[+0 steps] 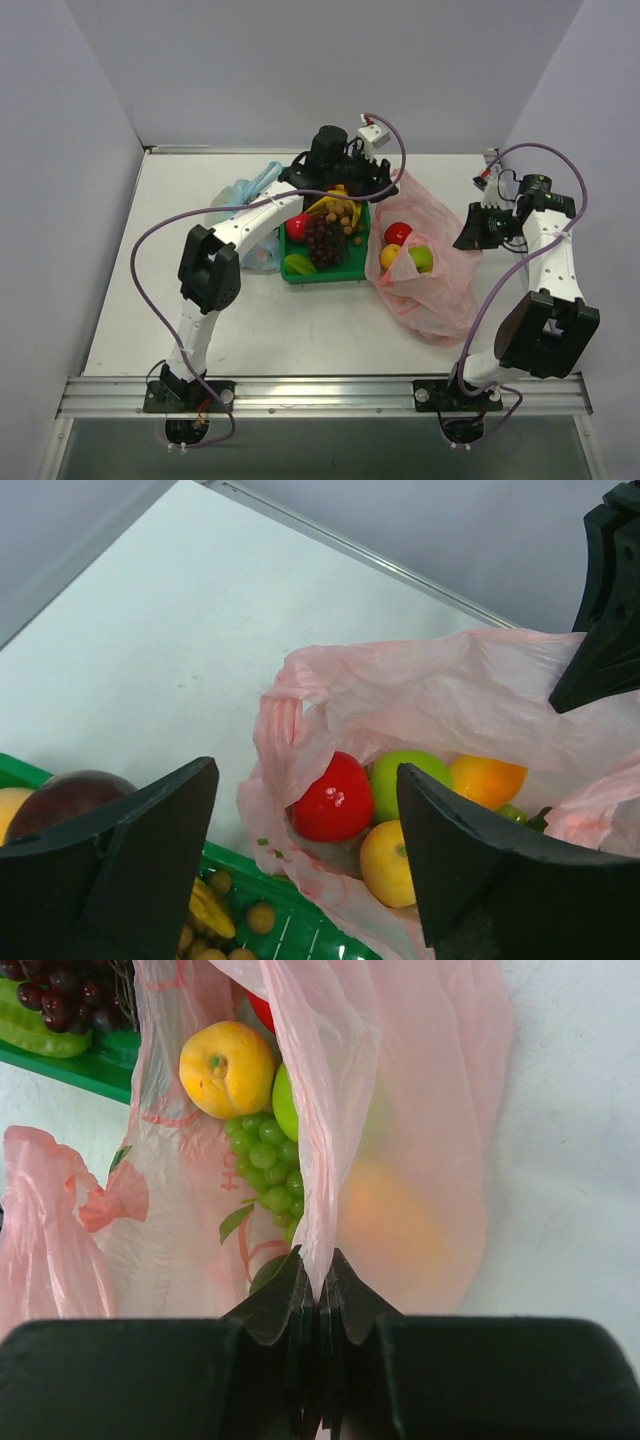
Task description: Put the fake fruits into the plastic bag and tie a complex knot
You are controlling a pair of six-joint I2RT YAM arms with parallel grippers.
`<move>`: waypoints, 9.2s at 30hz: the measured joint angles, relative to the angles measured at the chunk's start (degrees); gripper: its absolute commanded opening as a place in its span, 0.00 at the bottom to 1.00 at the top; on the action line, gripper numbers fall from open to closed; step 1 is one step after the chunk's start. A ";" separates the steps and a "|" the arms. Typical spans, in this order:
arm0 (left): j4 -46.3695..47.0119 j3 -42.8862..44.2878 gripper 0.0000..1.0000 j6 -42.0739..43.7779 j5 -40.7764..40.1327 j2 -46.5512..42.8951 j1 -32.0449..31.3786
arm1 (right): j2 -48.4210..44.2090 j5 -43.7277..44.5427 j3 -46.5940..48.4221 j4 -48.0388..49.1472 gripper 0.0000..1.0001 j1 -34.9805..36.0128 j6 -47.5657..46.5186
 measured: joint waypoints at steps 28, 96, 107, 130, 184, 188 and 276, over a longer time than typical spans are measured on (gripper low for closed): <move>1.60 1.53 0.00 -4.09 4.02 4.39 -0.39 | -18.45 6.75 6.99 -7.96 0.80 27.28 -12.87; -31.36 -49.86 0.00 5.16 -11.87 -74.86 13.77 | -20.92 -6.36 6.34 9.60 0.00 24.72 13.27; -31.67 -51.25 0.00 1.79 -9.05 -68.26 14.12 | -22.58 1.31 4.07 7.02 0.82 25.92 5.11; -29.18 -51.23 0.01 -0.94 -3.63 -67.95 14.14 | -6.19 21.14 19.37 -0.11 0.74 43.43 3.23; -10.84 -24.41 0.80 -5.95 7.21 -40.87 -5.44 | -20.68 -10.97 10.51 7.50 0.00 27.71 22.88; -9.29 -24.41 0.76 -7.19 7.17 -39.50 -7.17 | -20.68 -10.97 10.51 7.52 0.00 28.09 22.86; -21.88 -54.38 0.06 8.28 22.67 -68.19 5.75 | -30.18 6.78 -22.86 29.97 0.00 34.12 30.86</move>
